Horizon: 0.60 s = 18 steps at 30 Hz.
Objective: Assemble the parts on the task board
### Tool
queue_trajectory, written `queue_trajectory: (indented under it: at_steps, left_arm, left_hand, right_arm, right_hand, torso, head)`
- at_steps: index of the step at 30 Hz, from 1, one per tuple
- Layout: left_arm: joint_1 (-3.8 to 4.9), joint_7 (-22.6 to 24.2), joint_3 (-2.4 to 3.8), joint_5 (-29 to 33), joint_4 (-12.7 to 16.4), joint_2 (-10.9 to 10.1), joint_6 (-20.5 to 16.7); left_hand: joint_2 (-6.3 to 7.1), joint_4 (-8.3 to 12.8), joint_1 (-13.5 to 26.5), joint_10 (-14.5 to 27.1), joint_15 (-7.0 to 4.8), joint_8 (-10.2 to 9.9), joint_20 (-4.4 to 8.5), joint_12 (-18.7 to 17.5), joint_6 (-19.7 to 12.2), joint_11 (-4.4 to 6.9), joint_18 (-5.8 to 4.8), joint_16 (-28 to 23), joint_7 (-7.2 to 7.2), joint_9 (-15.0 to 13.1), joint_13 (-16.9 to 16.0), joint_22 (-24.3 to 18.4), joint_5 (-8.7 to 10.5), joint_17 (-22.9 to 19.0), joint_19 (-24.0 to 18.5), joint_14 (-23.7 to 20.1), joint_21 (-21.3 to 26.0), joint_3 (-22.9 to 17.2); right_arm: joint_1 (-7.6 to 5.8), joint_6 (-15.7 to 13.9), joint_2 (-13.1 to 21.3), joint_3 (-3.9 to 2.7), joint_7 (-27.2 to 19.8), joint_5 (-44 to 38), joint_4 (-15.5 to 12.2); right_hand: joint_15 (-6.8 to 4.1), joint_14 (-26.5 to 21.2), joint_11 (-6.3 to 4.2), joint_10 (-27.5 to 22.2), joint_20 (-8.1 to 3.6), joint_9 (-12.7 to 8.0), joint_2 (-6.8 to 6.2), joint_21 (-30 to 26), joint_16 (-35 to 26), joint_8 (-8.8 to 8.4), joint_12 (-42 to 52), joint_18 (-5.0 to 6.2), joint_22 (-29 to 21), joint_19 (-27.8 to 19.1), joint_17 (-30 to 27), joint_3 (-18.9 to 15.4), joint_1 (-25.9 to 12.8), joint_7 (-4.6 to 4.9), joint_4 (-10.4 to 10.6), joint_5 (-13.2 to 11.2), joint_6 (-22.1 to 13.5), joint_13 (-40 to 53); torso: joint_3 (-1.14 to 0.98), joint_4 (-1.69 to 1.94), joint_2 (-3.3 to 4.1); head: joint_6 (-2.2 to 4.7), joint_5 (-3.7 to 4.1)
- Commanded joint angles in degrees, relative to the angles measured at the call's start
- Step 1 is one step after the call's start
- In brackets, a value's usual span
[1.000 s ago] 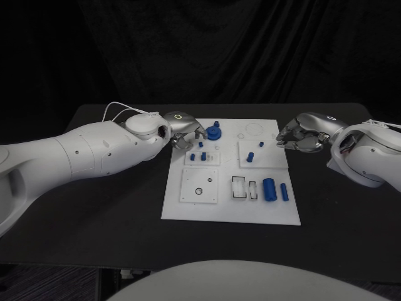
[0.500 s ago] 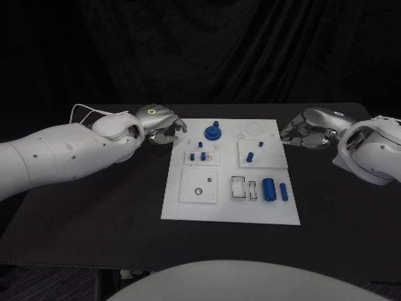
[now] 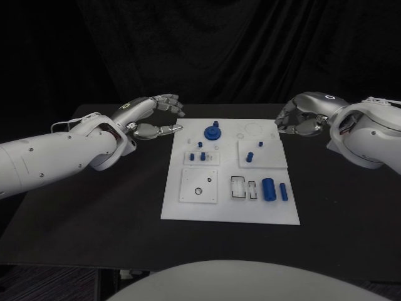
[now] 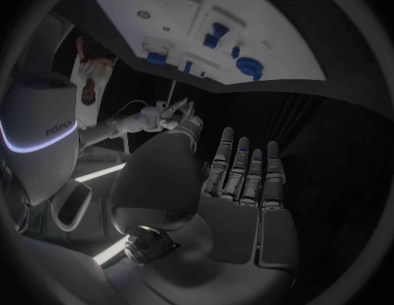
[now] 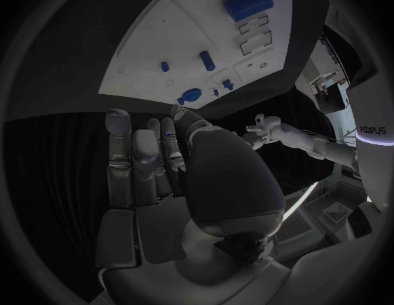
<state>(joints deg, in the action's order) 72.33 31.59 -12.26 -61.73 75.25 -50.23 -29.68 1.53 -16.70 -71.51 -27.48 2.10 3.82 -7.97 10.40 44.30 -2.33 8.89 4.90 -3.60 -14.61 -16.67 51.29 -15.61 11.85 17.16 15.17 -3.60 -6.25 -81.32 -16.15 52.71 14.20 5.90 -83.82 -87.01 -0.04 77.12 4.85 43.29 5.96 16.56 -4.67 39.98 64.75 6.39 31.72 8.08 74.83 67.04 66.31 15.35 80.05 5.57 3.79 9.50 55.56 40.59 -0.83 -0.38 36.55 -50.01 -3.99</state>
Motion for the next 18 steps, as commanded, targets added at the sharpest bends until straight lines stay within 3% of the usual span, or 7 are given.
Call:
queue_trajectory:
  at_steps: [1,2,3,7,10,13,18]
  left_arm:
    - [-0.35,9.8,0.04,25.7,0.8,-0.4,11.6]
    - [-0.49,10.3,0.04,28.9,1.0,-0.6,13.4]
    - [-0.63,10.7,0.04,31.8,1.2,-0.7,15.1]
    - [-1.28,11.9,0.03,42.8,3.2,-1.8,20.6]
    - [-1.67,12.5,0.03,46.8,5.3,-2.9,22.3]
    - [-1.98,13.1,0.03,48.9,7.1,-3.6,23.3]
    - [-2.29,13.9,0.02,50.6,8.4,-4.3,24.2]
  left_hand:
    - [-1.93,0.4,3.1,9.4,0.43,0.1,-0.32,-4.4,-3.0,-0.52,0.82,-3.2,-0.61,1.6,6.3,-4.6,-0.22,-5.2,-3.3,-6.8,0.3,4.5]
    - [-2.38,-0.1,3.2,11.8,0.45,-0.2,-0.46,-5.3,-5.3,-0.63,0.80,-3.5,-0.54,2.7,8.2,-9.4,-0.26,-6.5,-5.5,-8.5,0.6,5.7]
    - [-3.89,-0.2,3.2,15.2,1.24,-0.4,-1.43,-6.5,-11.3,-0.73,0.89,-4.0,-0.54,5.3,11.1,-15.7,-0.30,-8.9,-8.3,-11.4,0.6,8.7]
    - [-6.91,0.0,1.2,20.0,2.75,-1.3,-2.60,-7.3,-20.9,0.98,0.99,-4.5,2.40,9.9,14.9,-23.3,-0.21,-11.2,-9.4,-14.0,0.8,14.7]
    - [-8.13,-0.1,0.4,21.5,2.80,-1.5,-2.90,-7.5,-22.8,1.36,1.05,-4.8,3.97,11.1,15.3,-26.2,-0.32,-11.7,-10.3,-14.9,1.0,16.7]
    - [-8.78,0.0,-1.2,22.3,0.92,-1.4,-2.74,-7.5,-22.7,1.78,1.34,-4.9,3.87,11.8,15.4,-32.4,-0.38,-11.8,-13.2,-15.2,1.5,18.3]
    - [-9.01,0.0,-1.8,22.4,0.42,-1.4,-2.32,-7.4,-22.5,1.67,1.45,-4.9,4.14,12.0,15.4,-33.9,-0.39,-11.8,-13.7,-15.2,1.6,18.7]
  right_arm:
    - [0.33,4.1,-0.7,-0.03,2.0,-6.2,0.8]
    - [0.53,4.6,-0.9,-0.03,1.9,-6.6,1.0]
    - [0.76,4.9,-1.1,-0.03,1.8,-7.0,1.3]
    - [2.15,5.2,-2.0,-0.03,0.8,-9.7,2.6]
    - [3.06,4.9,-2.5,-0.04,0.1,-11.3,3.5]
    - [3.78,4.4,-3.0,-0.04,-0.6,-12.2,4.3]
    - [4.74,3.1,-4.0,-0.04,-1.9,-13.0,5.8]
  right_hand:
    - [0.47,-1.4,0.76,-2.0,0.32,-0.2,-0.97,-2.9,-1.5,-1.39,-2.4,1.15,-0.7,-1.2,-1.6,0.3,-0.2,-0.31,0.0,0.1,-2.3,-2.4]
    - [0.72,-2.1,1.10,-2.9,0.52,-0.4,-1.11,-4.2,-2.3,-2.06,-3.4,1.27,-1.1,-1.8,-2.5,0.2,-0.4,-0.69,0.1,0.0,-3.5,-3.3]
    - [0.88,-2.9,1.43,-3.6,0.80,-0.7,-1.24,-5.4,-3.2,-2.50,-4.3,1.36,-1.4,-2.3,-3.5,0.2,-0.3,-0.83,0.0,0.0,-4.6,-4.5]
    - [1.01,-3.2,1.76,-4.6,1.09,-1.6,-1.24,-6.2,-3.4,-2.60,-6.5,1.45,-1.4,-2.1,-4.4,0.1,0.3,-0.73,-0.3,0.1,-6.3,-7.5]
    - [0.95,-3.1,1.66,-2.0,1.06,-2.0,-1.05,-5.9,-3.2,-2.30,-7.5,1.37,-1.0,-1.1,-5.2,0.4,1.2,-0.65,-0.8,0.1,-5.8,-10.5]
    - [0.91,-3.2,1.63,-1.5,1.04,-2.1,-1.05,-6.2,-3.4,-2.23,-7.8,1.41,-1.0,-1.1,-5.5,0.5,1.5,-0.70,-1.0,0.1,-5.7,-11.3]
    - [0.94,-3.2,1.68,-1.1,1.04,-2.2,-1.06,-6.2,-3.1,-2.07,-8.3,1.35,-0.8,-0.9,-5.6,0.5,1.4,-0.58,-1.0,0.1,-5.2,-12.3]
  torso:
    - [0.21,0.41,0.19]
    - [0.29,0.57,0.25]
    - [0.33,0.65,0.31]
    - [0.90,1.34,0.67]
    - [1.29,1.85,0.83]
    - [1.74,2.43,1.04]
    - [2.24,2.95,1.20]
  head:
    - [0.01,0.44]
    - [0.01,0.75]
    - [0.01,0.99]
    - [0.01,3.22]
    - [0.01,4.57]
    - [0.01,5.80]
    - [0.01,6.22]
